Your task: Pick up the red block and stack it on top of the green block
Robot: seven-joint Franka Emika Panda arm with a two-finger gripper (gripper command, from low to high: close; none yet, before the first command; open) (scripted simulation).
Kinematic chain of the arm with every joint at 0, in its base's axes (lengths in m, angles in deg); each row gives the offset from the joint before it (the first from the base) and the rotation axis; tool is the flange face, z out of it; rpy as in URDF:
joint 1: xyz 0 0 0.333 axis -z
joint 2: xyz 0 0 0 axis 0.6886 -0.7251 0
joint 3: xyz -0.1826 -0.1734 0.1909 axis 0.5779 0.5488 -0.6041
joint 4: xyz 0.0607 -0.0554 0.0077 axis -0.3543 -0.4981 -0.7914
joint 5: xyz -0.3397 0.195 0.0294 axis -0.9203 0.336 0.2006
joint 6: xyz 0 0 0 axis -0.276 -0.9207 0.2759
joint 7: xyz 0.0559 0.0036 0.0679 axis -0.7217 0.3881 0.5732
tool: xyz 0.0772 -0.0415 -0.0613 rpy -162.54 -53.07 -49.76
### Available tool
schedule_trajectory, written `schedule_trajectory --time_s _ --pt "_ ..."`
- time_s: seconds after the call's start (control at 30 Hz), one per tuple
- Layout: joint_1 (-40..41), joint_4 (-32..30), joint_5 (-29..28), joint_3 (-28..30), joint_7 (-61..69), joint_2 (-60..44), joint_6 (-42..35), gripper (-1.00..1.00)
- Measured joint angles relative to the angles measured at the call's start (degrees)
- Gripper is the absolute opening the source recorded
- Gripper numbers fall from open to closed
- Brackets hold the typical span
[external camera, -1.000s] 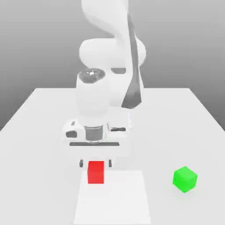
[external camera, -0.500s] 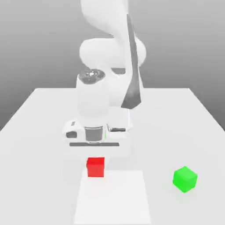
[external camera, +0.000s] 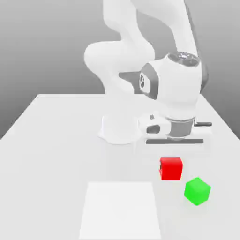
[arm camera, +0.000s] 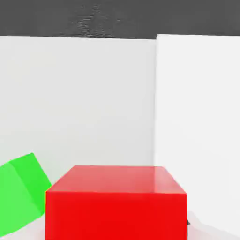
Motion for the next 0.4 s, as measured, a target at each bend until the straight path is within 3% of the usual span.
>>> schedule_trajectory --time_s 0.13,0.27,0.3,0.4 --pt "-6.3 2.3 -1.4 -0.5 -7.3 -3.5 1.2 -1.00" --pt "-5.9 2.8 -5.7 2.1 -10.9 -10.9 7.9 -1.00" --pt "-6.2 2.8 -6.3 2.5 -11.4 -12.1 9.0 1.00" --pt "-6.2 2.8 -6.3 2.5 -11.4 -12.1 9.0 1.00"
